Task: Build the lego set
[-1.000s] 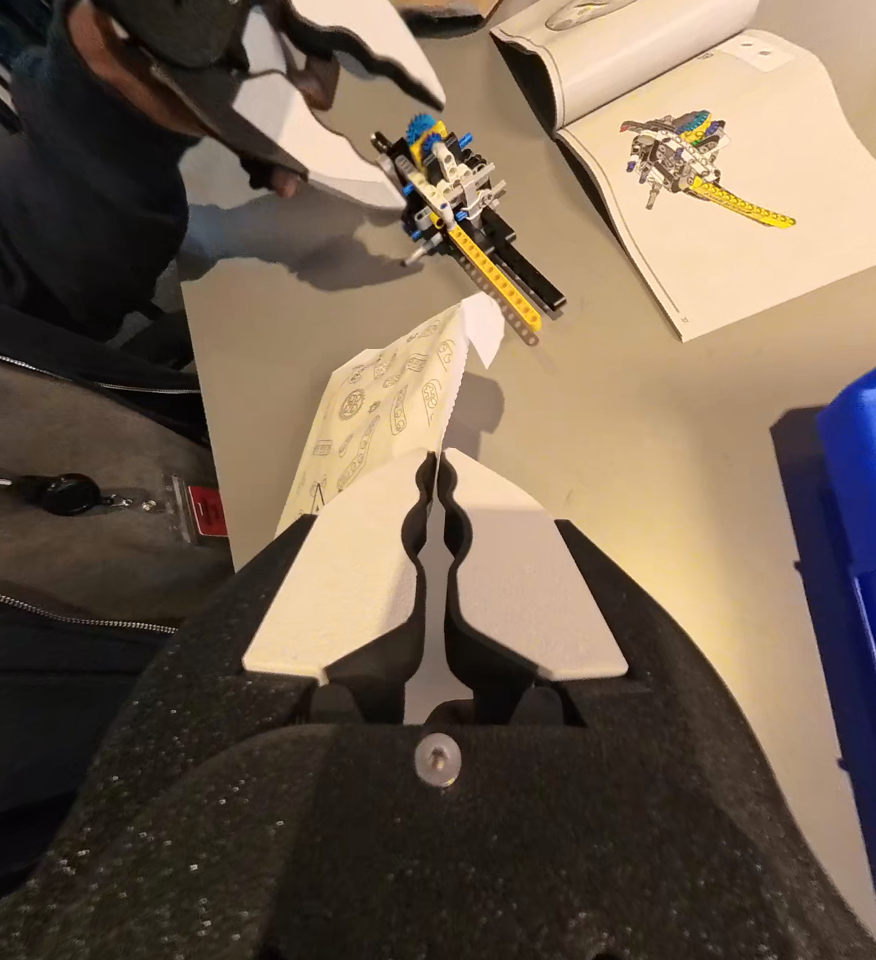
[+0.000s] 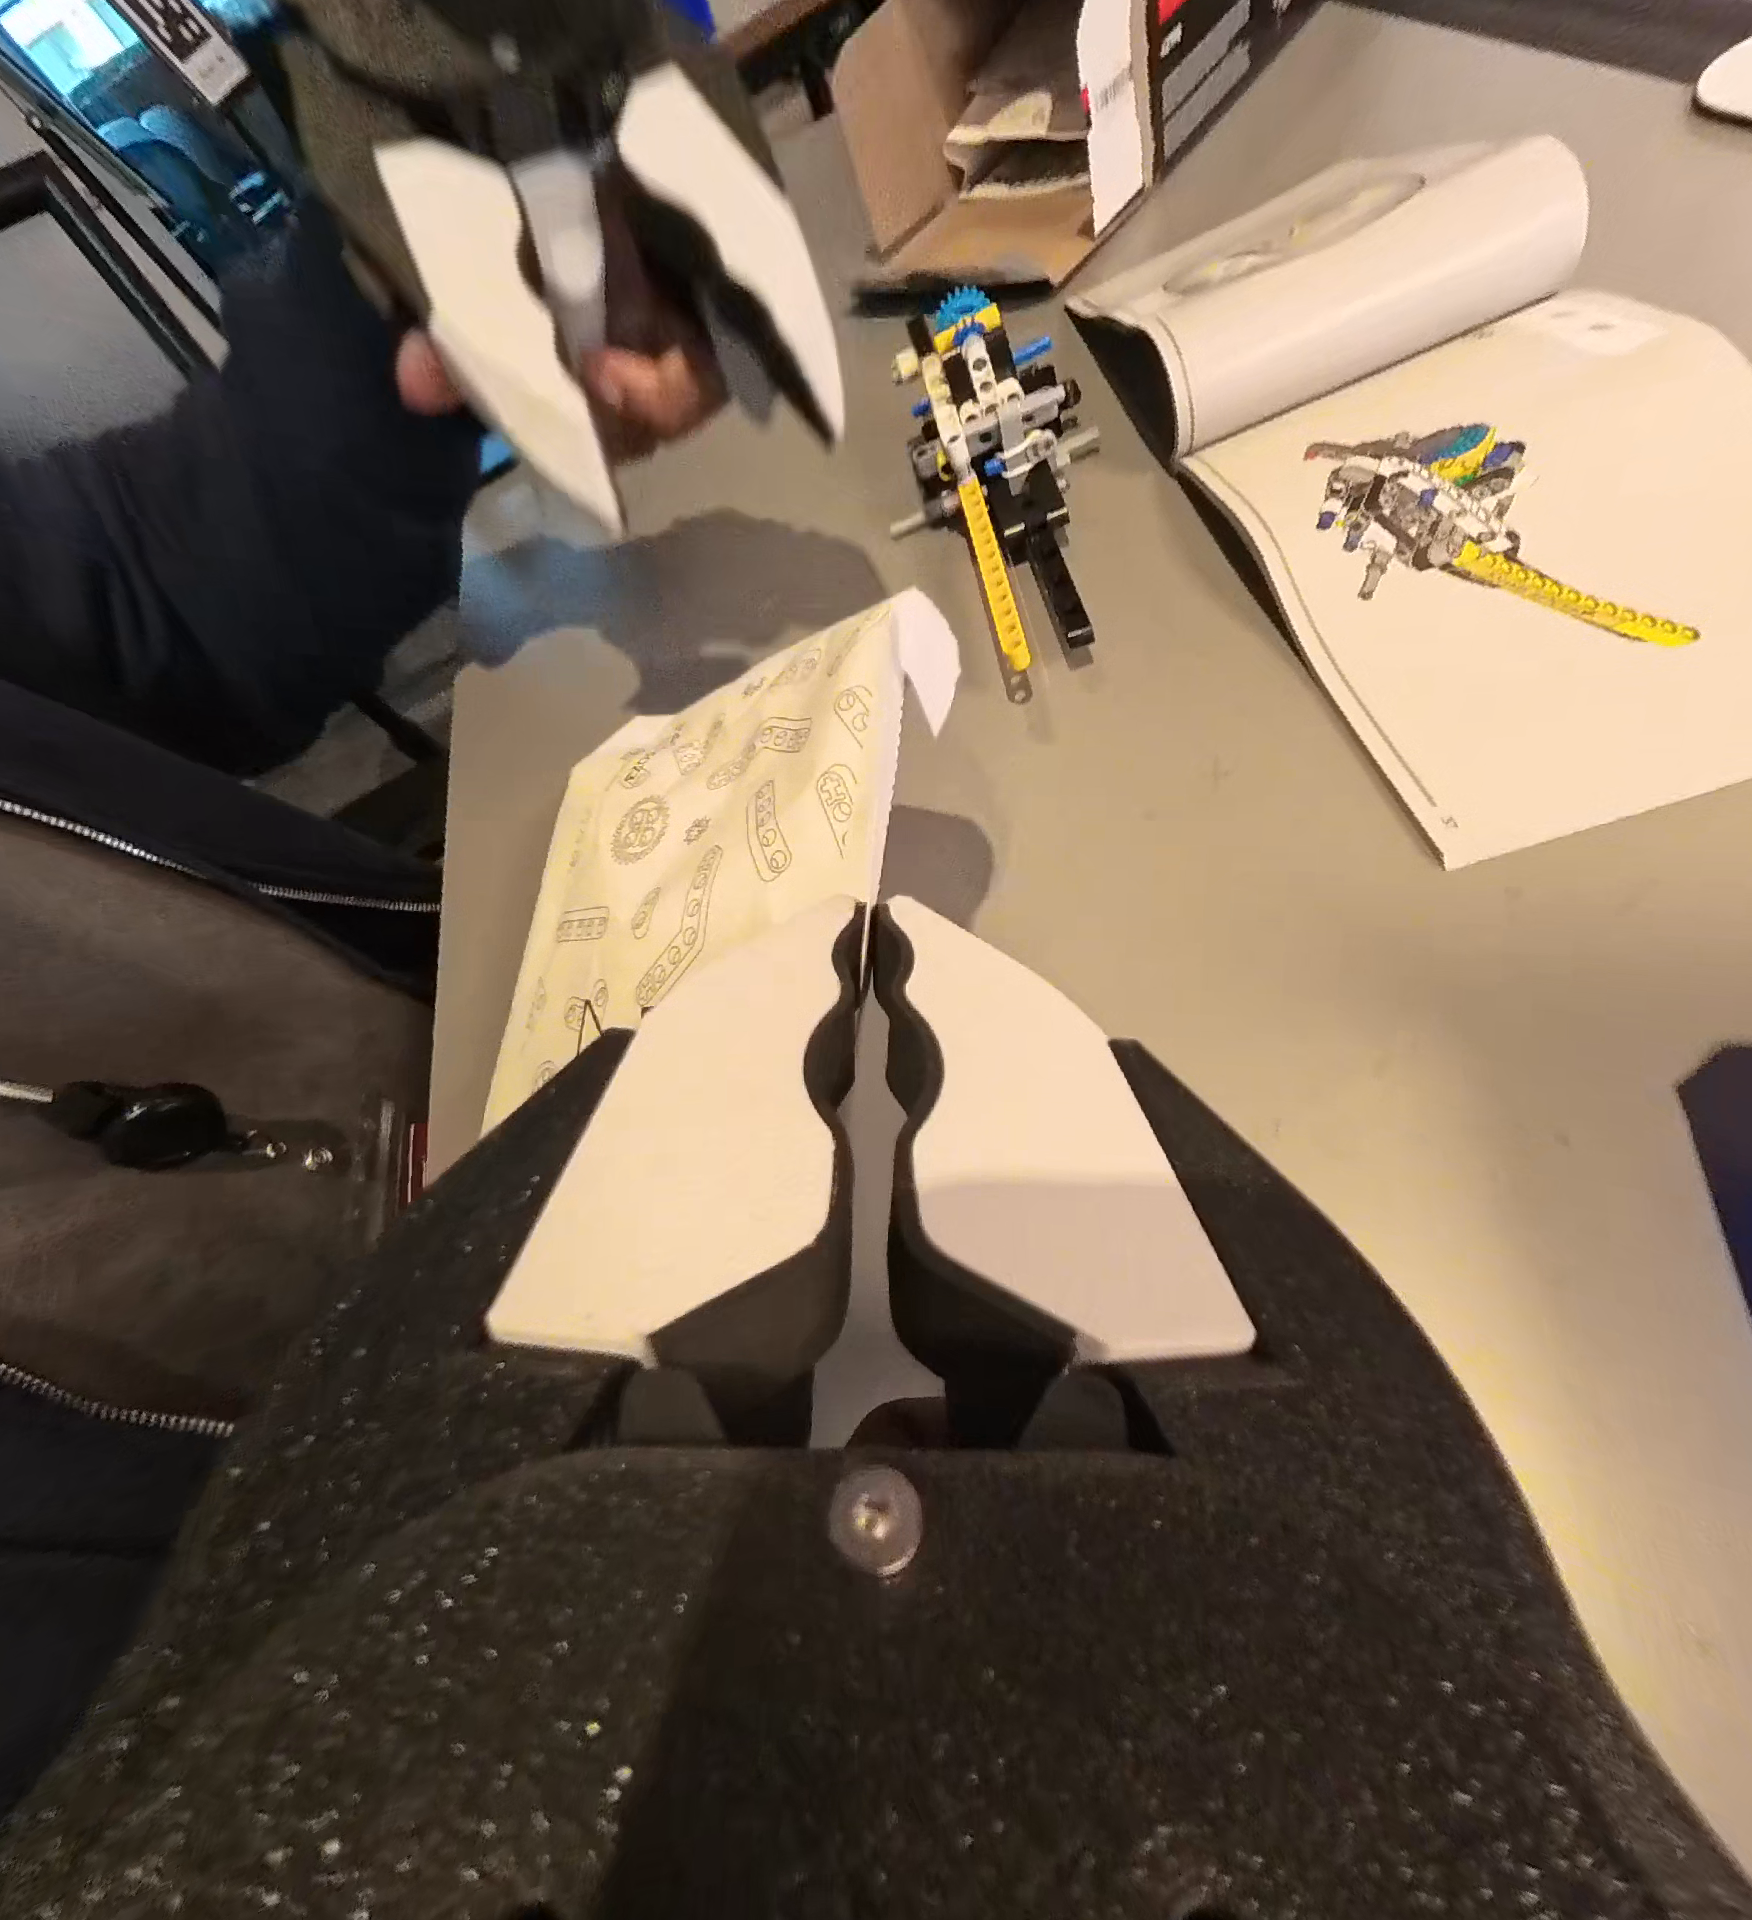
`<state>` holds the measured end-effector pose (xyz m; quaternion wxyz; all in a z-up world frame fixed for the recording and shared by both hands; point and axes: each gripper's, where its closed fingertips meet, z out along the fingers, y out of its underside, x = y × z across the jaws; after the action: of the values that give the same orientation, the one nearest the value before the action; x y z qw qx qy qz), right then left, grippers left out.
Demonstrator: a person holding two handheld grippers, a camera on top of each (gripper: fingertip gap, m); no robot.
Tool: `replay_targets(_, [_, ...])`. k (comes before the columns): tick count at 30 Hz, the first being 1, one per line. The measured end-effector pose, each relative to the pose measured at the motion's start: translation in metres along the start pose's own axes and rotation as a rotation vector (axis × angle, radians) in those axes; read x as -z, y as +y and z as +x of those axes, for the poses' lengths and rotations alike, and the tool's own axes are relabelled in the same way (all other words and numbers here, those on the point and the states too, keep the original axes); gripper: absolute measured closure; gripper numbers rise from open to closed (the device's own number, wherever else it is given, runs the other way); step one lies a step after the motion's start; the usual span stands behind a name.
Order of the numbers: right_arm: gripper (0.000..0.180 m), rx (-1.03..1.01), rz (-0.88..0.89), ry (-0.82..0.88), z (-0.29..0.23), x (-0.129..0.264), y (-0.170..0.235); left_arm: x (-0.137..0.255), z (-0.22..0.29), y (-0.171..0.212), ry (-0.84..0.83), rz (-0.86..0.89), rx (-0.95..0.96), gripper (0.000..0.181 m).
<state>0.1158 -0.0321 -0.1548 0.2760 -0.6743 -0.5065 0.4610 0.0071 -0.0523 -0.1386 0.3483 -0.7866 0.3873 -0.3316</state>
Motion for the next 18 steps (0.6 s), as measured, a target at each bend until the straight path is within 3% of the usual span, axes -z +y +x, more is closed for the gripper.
replay_targets(5, [0.18, -0.05, 0.075, 0.032, -0.001, -0.005, 0.0, -0.042, -0.004, 0.001, 0.041, -0.027, 0.141, 0.118])
replay_targets(10, [0.18, -0.047, 0.166, 0.055, -0.008, -0.001, 0.002, -0.059, 0.002, 0.0, 0.177, -0.059, 0.25, 0.127])
replay_targets(13, [0.18, -0.047, 0.179, 0.089, -0.006, -0.001, 0.008, -0.066, 0.012, 0.0, 0.272, -0.088, 0.26, 0.16])
replay_targets(18, [0.172, -0.13, 0.219, -0.018, -0.011, 0.009, 0.011, -0.068, 0.015, -0.005, 0.304, -0.113, 0.083, 0.18])
